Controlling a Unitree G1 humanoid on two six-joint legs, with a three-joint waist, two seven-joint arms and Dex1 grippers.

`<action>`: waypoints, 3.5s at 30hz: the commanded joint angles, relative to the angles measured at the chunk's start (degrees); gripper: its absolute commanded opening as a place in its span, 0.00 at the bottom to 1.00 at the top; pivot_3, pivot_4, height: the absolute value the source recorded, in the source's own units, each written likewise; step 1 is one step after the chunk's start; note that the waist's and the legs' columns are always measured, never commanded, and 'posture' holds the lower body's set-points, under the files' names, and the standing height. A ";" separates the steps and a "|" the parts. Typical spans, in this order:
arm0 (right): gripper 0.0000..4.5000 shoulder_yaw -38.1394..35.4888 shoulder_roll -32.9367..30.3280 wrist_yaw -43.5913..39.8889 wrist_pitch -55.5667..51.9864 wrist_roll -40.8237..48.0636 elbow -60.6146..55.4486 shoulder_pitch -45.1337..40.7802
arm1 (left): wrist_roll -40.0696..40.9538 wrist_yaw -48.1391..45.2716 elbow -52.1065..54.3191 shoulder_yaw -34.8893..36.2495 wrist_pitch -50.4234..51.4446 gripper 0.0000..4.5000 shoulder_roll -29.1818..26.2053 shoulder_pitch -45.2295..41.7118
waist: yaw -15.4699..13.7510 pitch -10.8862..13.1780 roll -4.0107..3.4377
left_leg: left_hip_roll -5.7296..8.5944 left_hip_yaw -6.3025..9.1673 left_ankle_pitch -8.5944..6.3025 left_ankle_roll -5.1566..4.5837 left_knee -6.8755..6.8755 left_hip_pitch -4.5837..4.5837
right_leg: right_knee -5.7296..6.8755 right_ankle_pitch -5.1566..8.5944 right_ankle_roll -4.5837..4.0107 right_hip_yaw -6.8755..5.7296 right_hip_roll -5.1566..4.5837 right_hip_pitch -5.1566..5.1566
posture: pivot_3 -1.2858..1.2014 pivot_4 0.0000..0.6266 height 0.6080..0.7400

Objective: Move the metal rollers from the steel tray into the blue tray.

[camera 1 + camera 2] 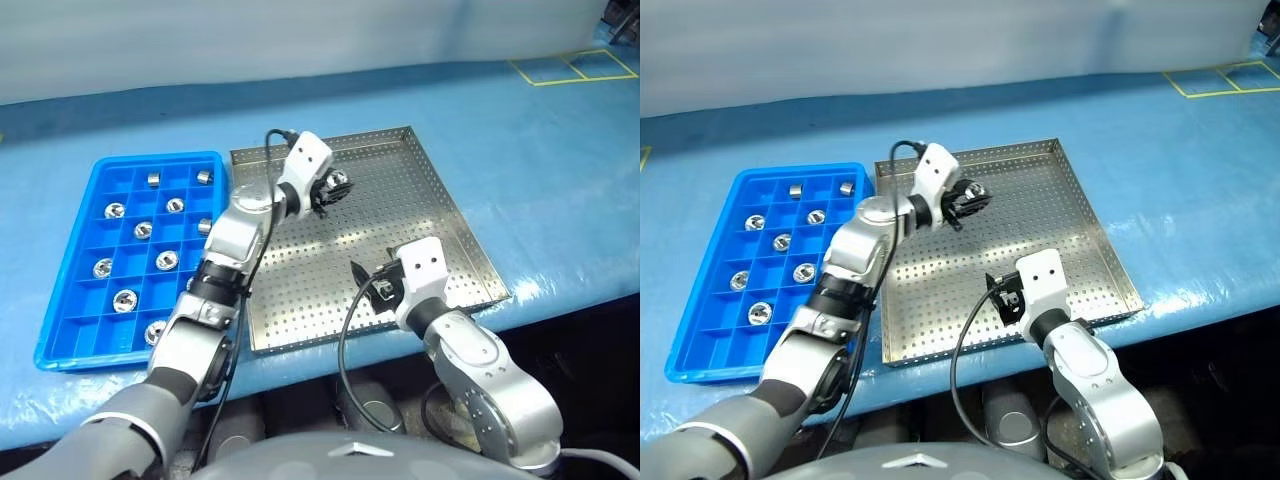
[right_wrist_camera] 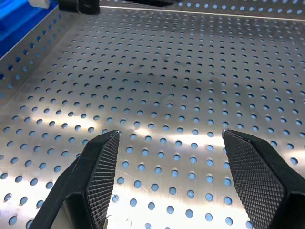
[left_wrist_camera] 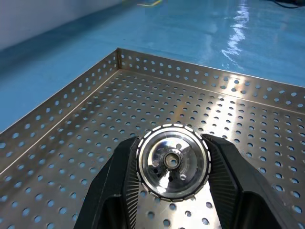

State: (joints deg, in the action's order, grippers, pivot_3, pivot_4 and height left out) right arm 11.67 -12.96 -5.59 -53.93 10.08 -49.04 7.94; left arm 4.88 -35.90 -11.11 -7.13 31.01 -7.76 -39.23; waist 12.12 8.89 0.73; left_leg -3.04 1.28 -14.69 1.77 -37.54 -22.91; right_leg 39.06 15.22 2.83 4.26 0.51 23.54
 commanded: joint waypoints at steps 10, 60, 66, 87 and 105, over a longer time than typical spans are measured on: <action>0.81 3.65 -1.96 -9.74 12.31 2.22 5.14 -4.55 | 11.64 -4.13 32.08 16.96 6.25 0.39 -20.47 18.86 | -7.13 0.02 0.04 | 0.01 0.03 0.00 0.01 -0.15 -0.03 | 0.04 -0.01 -0.02 -0.10 -0.07 -0.01 | 0.54 0.24 1.00; 0.81 8.83 -1.07 -19.88 18.94 7.19 17.36 -11.27 | 17.00 11.55 41.15 31.50 18.77 0.39 -26.99 48.84 | -15.70 -0.09 0.28 | -0.14 0.05 0.01 0.02 -0.13 -0.01 | -0.07 -0.19 -0.52 -0.36 -0.02 -0.07 | 0.60 0.24 1.00; 0.81 8.81 -1.24 -19.41 18.80 7.14 17.33 -11.05 | 16.49 12.57 43.00 32.38 20.99 0.39 -28.72 48.82 | -15.35 -0.09 0.28 | -0.14 0.05 0.01 0.02 -0.13 -0.01 | -0.07 -0.19 -0.51 -0.36 -0.03 -0.07 | 0.59 0.24 1.00; 0.81 8.87 -1.46 -19.01 18.38 6.99 17.71 -11.16 | 16.67 14.89 50.11 33.83 35.07 0.39 -30.84 47.94 | -14.73 -0.08 0.28 | -0.14 0.06 0.00 0.02 -0.12 -0.01 | -0.07 -0.19 -0.51 -0.35 -0.04 -0.06 | 0.60 0.24 1.00; 0.81 9.26 -1.59 -19.13 18.26 6.63 17.92 -11.21 | 17.33 14.26 49.41 35.15 30.79 0.99 -28.31 46.73 | -14.70 -0.08 0.28 | -0.27 0.05 0.01 0.03 -0.06 0.03 | -0.05 -0.18 -0.62 -0.37 0.07 -0.03 | 0.60 0.24 1.00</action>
State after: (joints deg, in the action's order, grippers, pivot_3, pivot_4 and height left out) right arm 20.83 -14.82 -24.65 -35.66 16.34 -29.48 -3.14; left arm 21.49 -21.68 37.16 26.46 64.31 -36.81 8.75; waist -2.58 8.81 1.00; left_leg -3.30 1.32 -14.68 1.80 -37.61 -22.88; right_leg 39.00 15.04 2.21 3.88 0.56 23.50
